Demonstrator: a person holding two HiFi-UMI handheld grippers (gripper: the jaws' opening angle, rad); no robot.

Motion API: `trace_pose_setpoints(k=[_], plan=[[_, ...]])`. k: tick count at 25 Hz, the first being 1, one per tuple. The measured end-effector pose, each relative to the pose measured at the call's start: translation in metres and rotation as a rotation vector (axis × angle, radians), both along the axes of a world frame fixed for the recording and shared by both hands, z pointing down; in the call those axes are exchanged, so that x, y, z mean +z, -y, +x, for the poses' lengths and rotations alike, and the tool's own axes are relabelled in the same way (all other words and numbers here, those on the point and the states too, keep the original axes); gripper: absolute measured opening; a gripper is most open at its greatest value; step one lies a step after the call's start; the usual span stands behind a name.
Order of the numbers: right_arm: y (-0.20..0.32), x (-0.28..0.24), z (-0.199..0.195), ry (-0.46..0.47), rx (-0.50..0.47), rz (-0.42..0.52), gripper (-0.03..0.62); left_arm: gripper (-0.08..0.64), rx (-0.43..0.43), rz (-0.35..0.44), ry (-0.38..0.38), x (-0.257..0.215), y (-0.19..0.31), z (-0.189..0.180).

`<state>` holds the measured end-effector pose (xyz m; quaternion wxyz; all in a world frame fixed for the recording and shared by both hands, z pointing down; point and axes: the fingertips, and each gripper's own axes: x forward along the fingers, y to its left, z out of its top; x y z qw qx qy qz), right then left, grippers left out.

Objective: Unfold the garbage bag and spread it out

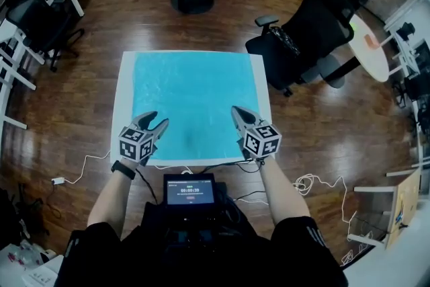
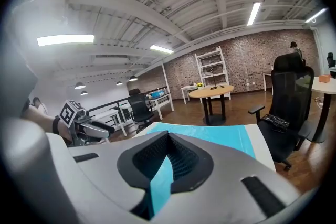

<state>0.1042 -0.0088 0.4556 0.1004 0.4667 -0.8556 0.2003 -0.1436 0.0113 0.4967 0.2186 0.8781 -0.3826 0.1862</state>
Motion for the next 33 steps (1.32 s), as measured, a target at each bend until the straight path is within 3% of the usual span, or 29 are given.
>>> trace_pose_setpoints(k=[11, 33], plan=[[-0.026, -0.025, -0.010, 0.042, -0.097, 0.039, 0.021, 0.212, -0.029, 0.035, -0.025, -0.024, -0.022, 0.011], [-0.049, -0.020, 0.005, 0.100, -0.071, 0.021, 0.021, 0.210, -0.003, 0.061, -0.057, -0.036, -0.052, 0.030]])
